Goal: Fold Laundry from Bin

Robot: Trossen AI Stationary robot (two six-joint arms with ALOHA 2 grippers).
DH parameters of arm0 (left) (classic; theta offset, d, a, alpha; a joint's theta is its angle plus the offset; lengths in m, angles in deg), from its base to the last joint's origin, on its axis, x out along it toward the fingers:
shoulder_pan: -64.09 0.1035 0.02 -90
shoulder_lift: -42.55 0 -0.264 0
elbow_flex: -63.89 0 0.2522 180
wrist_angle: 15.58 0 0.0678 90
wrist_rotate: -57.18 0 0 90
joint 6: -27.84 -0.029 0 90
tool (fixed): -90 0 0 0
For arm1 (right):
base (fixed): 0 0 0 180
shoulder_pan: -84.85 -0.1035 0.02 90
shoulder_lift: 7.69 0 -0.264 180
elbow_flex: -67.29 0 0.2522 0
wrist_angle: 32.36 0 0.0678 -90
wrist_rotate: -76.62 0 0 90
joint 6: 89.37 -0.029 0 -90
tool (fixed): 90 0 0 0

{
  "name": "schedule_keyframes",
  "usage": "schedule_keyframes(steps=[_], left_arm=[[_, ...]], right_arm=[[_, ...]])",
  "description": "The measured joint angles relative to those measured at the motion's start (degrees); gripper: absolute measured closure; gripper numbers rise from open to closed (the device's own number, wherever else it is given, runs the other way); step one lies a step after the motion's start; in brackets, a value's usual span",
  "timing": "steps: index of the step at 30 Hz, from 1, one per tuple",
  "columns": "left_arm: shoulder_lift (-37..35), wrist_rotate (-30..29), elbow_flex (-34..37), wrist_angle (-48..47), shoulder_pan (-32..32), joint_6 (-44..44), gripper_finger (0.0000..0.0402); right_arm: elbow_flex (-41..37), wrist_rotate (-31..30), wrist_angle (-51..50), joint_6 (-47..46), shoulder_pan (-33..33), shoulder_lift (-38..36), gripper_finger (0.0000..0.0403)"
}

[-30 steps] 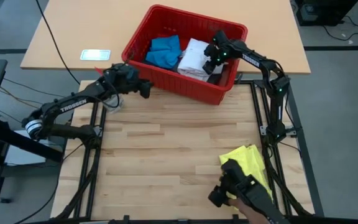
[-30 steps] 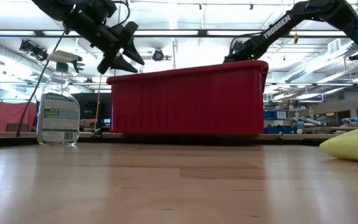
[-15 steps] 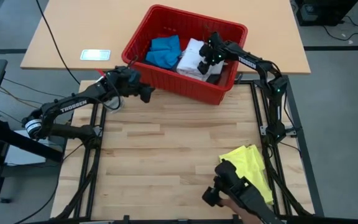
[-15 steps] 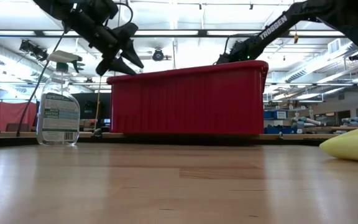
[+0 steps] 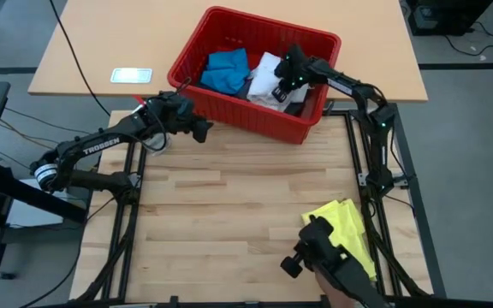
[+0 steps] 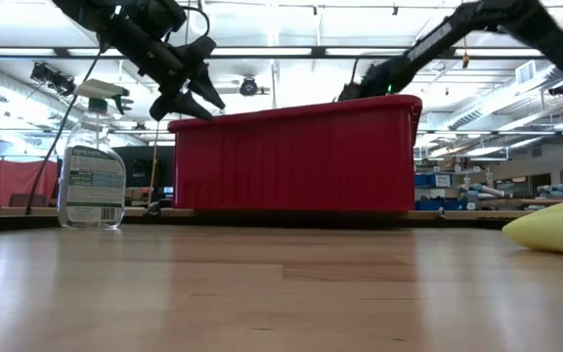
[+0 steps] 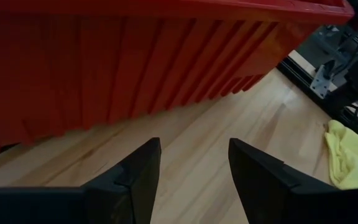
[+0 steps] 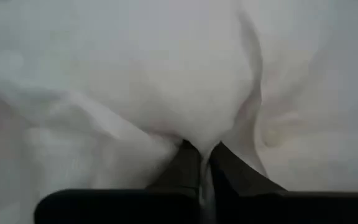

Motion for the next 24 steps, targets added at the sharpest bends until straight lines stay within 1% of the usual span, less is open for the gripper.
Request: schedule_keyframes(steps=[6,8,10,14,19,21,24], left_arm=[[-1.15,1.79,0.00,0.08,0.00,-1.38,0.0208],[-2.35,1.80,0.00,0.13,0.00,-2.00,0.0208],[-3.78,2.09,0.00,0.12,0.00,-2.64,0.0208],[-7.62,4.59,0.00,0.24,-0.02,-4.32,0.0208],[-11.30,9.52,0.00,0.82,-2.06,-8.80,0.0208],[-12.23,10.40,0.00,1.13,-3.35,-9.90,0.0208],[-12.81,10.59,0.00,1.11,-5.40,-10.46,0.0208]], right_arm=[[2.37,-0.46,-0.63,-0.81,-1.00,-10.84,0.0383],[2.78,1.14,-0.55,-1.57,-2.10,-15.23,0.0383],[3.23,4.91,-0.64,-2.46,-3.25,-19.52,0.0383],[3.42,16.31,0.29,-3.95,-6.40,-28.36,0.0384],[3.46,28.38,0.33,-7.05,-13.40,-36.32,0.0384],[3.46,30.61,-0.26,-8.84,-16.99,-38.58,0.0385],[3.55,31.34,-4.67,-11.19,-22.77,-40.43,0.0385]])
